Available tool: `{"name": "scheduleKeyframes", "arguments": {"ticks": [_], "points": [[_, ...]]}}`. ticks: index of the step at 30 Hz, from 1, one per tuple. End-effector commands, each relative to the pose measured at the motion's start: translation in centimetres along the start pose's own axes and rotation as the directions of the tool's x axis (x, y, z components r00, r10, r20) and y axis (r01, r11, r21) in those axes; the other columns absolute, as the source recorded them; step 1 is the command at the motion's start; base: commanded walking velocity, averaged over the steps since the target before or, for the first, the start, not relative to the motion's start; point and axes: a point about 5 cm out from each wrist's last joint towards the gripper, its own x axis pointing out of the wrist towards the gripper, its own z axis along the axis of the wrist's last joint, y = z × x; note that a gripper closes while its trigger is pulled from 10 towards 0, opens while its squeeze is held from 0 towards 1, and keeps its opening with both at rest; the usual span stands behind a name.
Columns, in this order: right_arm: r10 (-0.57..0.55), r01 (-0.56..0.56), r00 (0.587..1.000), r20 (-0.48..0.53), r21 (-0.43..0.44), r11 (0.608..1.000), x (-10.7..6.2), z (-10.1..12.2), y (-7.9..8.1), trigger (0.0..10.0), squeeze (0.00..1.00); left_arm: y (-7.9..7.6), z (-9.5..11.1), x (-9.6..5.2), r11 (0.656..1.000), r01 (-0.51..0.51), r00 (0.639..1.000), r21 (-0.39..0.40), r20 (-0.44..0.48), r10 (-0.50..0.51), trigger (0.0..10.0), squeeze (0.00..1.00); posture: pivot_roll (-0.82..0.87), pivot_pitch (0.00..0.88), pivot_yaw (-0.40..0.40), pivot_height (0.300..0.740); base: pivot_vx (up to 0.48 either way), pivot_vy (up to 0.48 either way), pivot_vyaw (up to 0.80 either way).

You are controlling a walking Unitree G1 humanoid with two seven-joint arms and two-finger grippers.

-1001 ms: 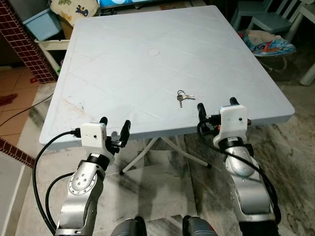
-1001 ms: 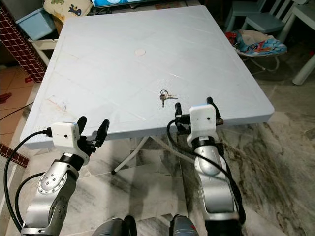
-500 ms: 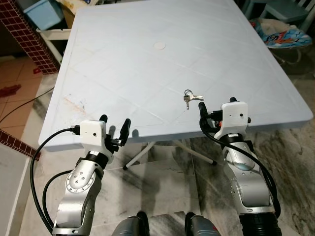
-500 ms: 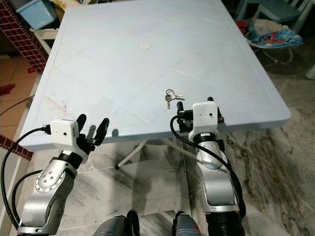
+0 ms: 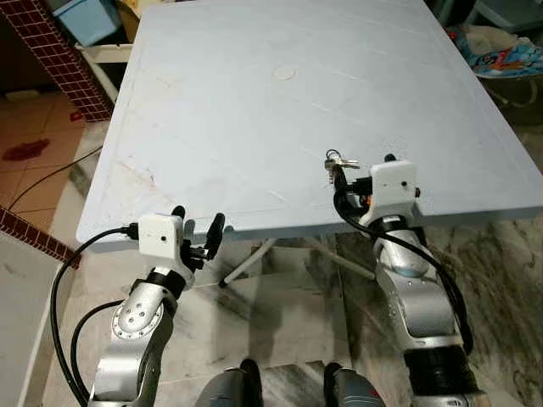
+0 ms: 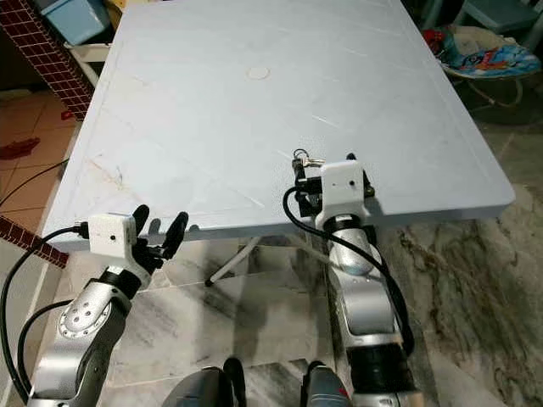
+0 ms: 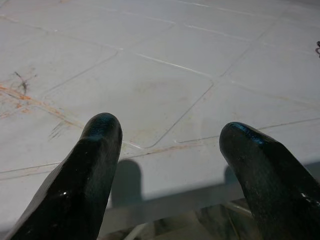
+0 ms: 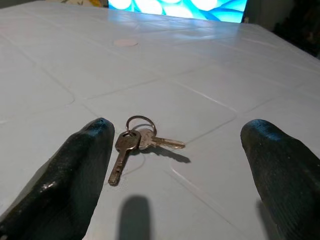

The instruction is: Hang keys on a hook

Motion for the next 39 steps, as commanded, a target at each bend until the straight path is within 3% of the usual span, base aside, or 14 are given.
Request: {"name": "scheduleKeyframes", "arguments": {"ticks": [1, 13, 22, 31, 32, 34, 39], "points": [[0.006, -0.006, 1.0, 0.002, 0.025, 1.0, 0.3, -0.1, 0.1, 10.0, 0.0, 0.4, 0.1, -0.4, 0.999, -0.014, 1.0, 0.029, -0.007, 0.015, 10.0, 0.0, 0.0, 0.277, 0.121, 0.74, 0.0, 0.0, 0.0], [0.045, -0.041, 0.998, -0.046, 0.085, 0.996, 3.2, -0.9, -0.3, 10.0, 0.0, 0.3, 0.2, -0.6, 1.0, 0.002, 1.0, 0.029, -0.022, -0.001, 10.0, 0.0, 0.01, 0.303, 0.136, 0.74, 0.0, 0.0, 0.0], [0.142, -0.138, 0.988, -0.063, 0.069, 0.988, 3.3, -1.5, 1.4, 10.0, 0.0, 0.1, 0.2, -0.6, 1.0, 0.007, 1.0, 0.029, -0.028, -0.006, 10.0, 0.0, 0.02, 0.304, 0.136, 0.74, 0.0, 0.0, 0.0], [0.189, -0.186, 0.98, -0.054, 0.062, 0.981, 3.8, -1.3, 2.0, 10.0, 0.0, 0.2, 0.2, -0.6, 1.0, 0.009, 0.999, 0.03, -0.034, -0.008, 10.0, 0.0, 0.02, 0.308, 0.135, 0.74, 0.0, 0.0, 0.0], [0.192, -0.189, 0.98, -0.059, 0.054, 0.98, 3.9, -1.2, 2.0, 6.0, 0.0, 0.2, 0.2, -0.6, 1.0, 0.009, 0.999, 0.03, -0.034, -0.008, 10.0, 0.0, 0.03, 0.308, 0.135, 0.74, 0.0, 0.0, 0.0], [0.196, -0.192, 0.978, -0.075, 0.049, 0.98, 4.0, -1.4, 2.0, 0.0, 0.0, 0.1, 0.2, -0.6, 1.0, 0.009, 0.999, 0.029, -0.036, -0.008, 10.0, 0.0, 0.02, 0.307, 0.134, 0.74, 0.0, 0.0, 0.0], [0.207, -0.201, 0.973, -0.101, 0.072, 0.977, 4.0, -1.8, 2.3, 0.0, 0.0, 0.1, 0.1, -0.6, 1.0, 0.012, 0.999, 0.027, -0.039, -0.011, 10.0, 0.0, 0.02, 0.302, 0.132, 0.74, 0.0, 0.0, 0.0]]}}
